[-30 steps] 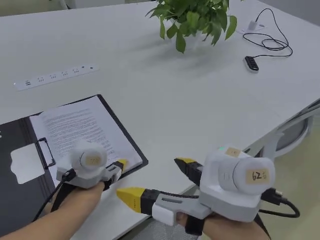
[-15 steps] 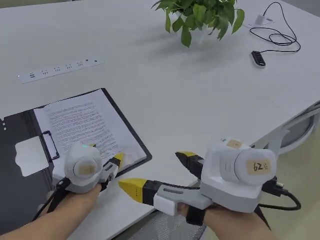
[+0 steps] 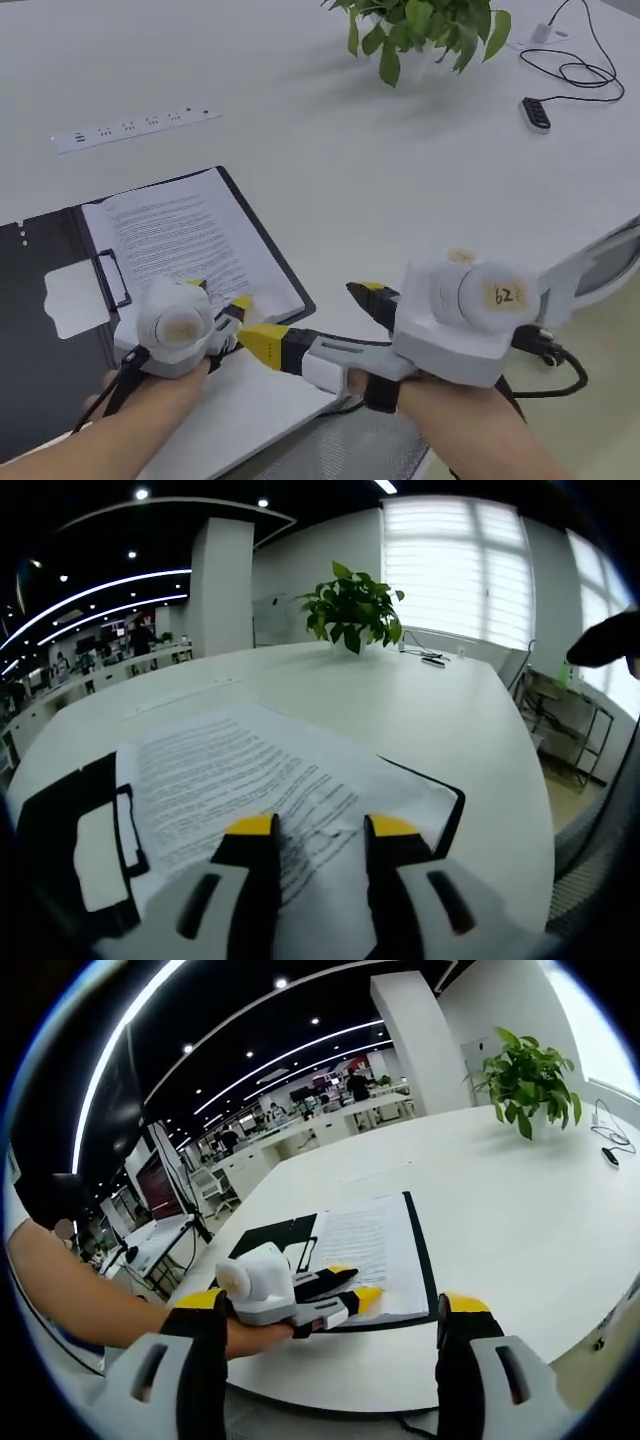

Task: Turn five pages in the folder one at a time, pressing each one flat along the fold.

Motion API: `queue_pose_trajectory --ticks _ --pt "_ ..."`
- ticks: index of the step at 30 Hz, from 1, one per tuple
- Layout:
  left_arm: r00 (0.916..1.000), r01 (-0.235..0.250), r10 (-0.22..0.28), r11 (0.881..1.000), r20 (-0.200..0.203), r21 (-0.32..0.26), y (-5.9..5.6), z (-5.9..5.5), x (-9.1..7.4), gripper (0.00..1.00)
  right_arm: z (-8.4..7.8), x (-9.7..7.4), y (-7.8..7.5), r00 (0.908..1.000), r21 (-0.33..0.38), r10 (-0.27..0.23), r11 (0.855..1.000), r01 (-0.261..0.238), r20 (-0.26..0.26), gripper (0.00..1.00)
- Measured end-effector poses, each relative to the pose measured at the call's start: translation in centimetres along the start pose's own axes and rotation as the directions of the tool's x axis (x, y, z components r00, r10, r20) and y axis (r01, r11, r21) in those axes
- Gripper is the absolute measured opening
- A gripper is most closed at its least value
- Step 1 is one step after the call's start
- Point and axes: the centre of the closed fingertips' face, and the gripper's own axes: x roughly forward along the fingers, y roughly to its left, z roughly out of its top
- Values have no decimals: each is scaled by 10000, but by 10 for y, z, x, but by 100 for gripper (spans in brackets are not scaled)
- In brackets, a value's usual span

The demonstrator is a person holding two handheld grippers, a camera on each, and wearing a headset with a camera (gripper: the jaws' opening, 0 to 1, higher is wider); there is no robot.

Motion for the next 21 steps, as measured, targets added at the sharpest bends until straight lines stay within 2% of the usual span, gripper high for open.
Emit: queue_pose_trajectory --ticks 3,8,11,14,21 --pt "10000 -32 32 10000 -2 -82 0 0 1 30 -4 11 -4 9995 238 -7 9997 14 -317 84" --pt "10000 -80 80 9998 28 -195 4 0 1 24 -7 24 -10 9992 744 55 9972 -25 -407 82" --pt "9995 -314 314 9989 5 -350 11 1 1 15 -10 31 -12 9987 994 79 9950 -30 -495 82" --pt "9998 -220 219 9996 -25 -203 10 1 0 14 -16 39 -16 9979 1223 104 9925 -26 -632 81" --pt "9997 -221 219 9991 -69 -361 8 0 0 9 -17 54 -21 9970 1800 155 9837 -16 -758 79"
